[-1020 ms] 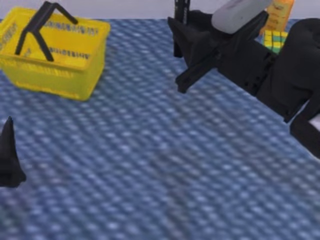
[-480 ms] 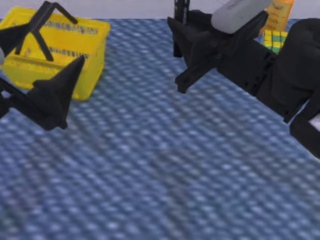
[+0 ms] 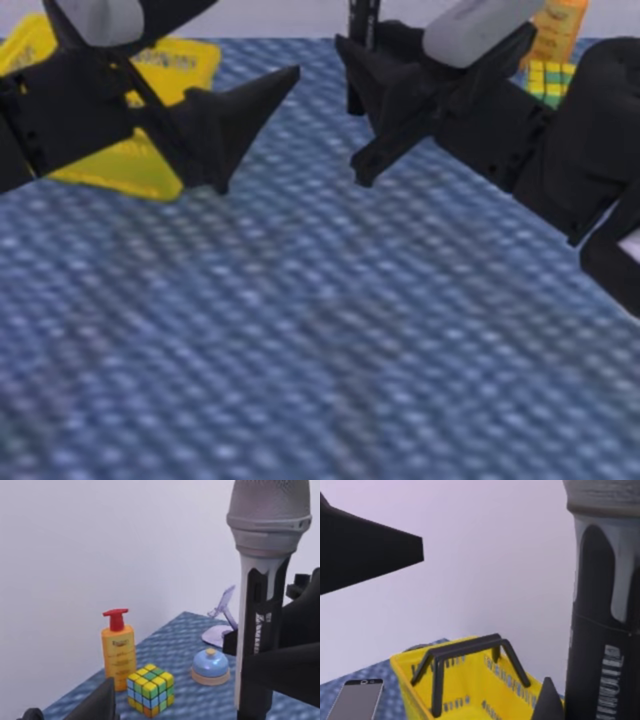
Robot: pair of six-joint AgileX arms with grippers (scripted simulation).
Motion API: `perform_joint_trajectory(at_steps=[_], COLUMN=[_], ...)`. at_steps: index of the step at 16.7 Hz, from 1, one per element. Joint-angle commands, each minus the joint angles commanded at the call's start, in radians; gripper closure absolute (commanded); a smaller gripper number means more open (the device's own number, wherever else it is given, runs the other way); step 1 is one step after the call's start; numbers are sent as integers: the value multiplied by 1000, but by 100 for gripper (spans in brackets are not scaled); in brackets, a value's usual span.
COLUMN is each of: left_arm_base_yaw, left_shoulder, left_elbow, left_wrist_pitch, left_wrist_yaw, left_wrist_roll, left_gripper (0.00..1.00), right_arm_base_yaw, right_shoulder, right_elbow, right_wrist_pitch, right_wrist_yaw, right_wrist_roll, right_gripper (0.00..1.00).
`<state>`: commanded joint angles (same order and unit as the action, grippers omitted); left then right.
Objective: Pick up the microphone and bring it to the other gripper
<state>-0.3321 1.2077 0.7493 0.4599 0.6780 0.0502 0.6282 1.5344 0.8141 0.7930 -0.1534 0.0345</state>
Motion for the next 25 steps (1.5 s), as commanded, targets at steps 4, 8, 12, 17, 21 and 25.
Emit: perform_joint_trajectory(at_steps=[4,8,12,17,21,25], left_arm_base_yaw=[-4,-25,-112,-196,-197,-197], left_shoulder=[12,49,211,350,351,351], left_elbow=[8,40,169,284,285,285], left_wrist_pitch=[5,12,43,68,68,68], left_wrist_yaw=[8,-14,-97,-179,-180,-180], left_wrist_roll=[0,0,2,2,2,2], left_gripper=[0,0,0,0,0,30], right_arm_base_yaw=[0,0,0,0,0,0], right_shoulder=[0,0,0,0,0,0], right_elbow=[0,0,0,0,0,0], right_wrist_pitch=[0,0,0,0,0,0], right_wrist_yaw=[0,0,0,0,0,0], right_wrist_roll=[0,0,0,0,0,0], right_gripper=[100,100,100,100,100,100])
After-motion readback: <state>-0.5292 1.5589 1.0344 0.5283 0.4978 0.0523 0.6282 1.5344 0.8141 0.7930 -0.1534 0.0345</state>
